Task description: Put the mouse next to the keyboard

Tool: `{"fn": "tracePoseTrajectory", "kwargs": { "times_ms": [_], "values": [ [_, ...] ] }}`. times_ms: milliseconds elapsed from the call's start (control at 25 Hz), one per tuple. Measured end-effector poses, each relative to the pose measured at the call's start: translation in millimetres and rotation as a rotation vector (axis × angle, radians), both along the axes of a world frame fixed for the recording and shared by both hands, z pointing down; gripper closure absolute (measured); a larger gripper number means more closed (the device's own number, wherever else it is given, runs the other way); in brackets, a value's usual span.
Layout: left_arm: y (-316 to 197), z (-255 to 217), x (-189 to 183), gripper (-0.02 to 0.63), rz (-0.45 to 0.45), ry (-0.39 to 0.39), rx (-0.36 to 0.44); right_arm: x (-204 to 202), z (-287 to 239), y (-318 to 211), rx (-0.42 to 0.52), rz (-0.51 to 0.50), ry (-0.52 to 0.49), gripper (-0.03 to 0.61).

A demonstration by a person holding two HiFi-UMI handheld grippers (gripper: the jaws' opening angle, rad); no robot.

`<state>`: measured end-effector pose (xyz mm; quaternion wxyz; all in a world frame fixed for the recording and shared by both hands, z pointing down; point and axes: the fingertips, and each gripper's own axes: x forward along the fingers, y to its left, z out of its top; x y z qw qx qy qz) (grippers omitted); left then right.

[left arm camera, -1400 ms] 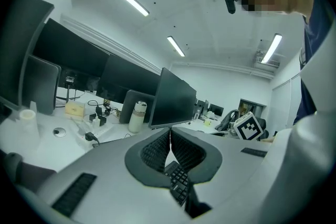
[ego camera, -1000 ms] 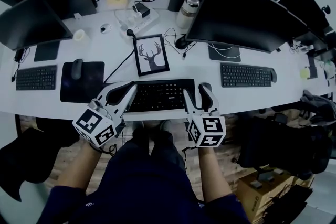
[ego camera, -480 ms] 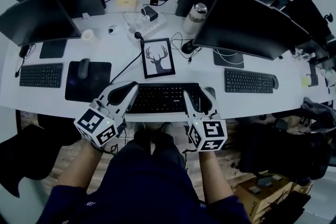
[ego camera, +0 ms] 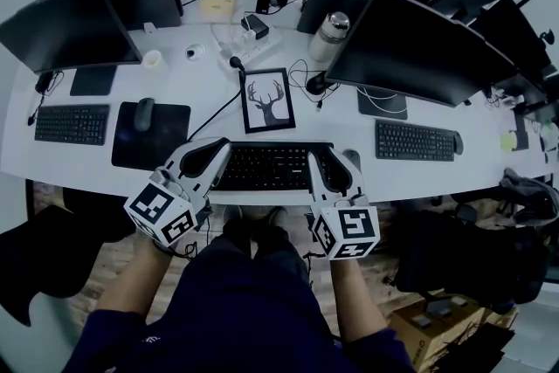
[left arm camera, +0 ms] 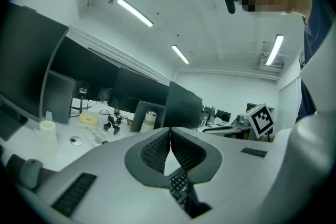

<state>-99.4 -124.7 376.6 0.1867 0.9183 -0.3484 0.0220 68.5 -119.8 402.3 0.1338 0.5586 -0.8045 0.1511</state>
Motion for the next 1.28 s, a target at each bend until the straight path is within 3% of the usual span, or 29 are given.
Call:
{"fn": "tracePoseTrajectory", "kwargs": {
  "times_ms": [720,1280],
  "values": [
    [-2.6,-7.4,-5.7,0.583,-0.008,0.019,0.011,-18.3,-22.2,-0.4,0.047,-0.038,-0.008,0.547],
    [-6.9,-7.8,-6.3,0.583,-0.022,0.017,0.014,-26.5,-24.9,-6.3,0.06,-0.082,-0.013,0.574]
  ]
}}
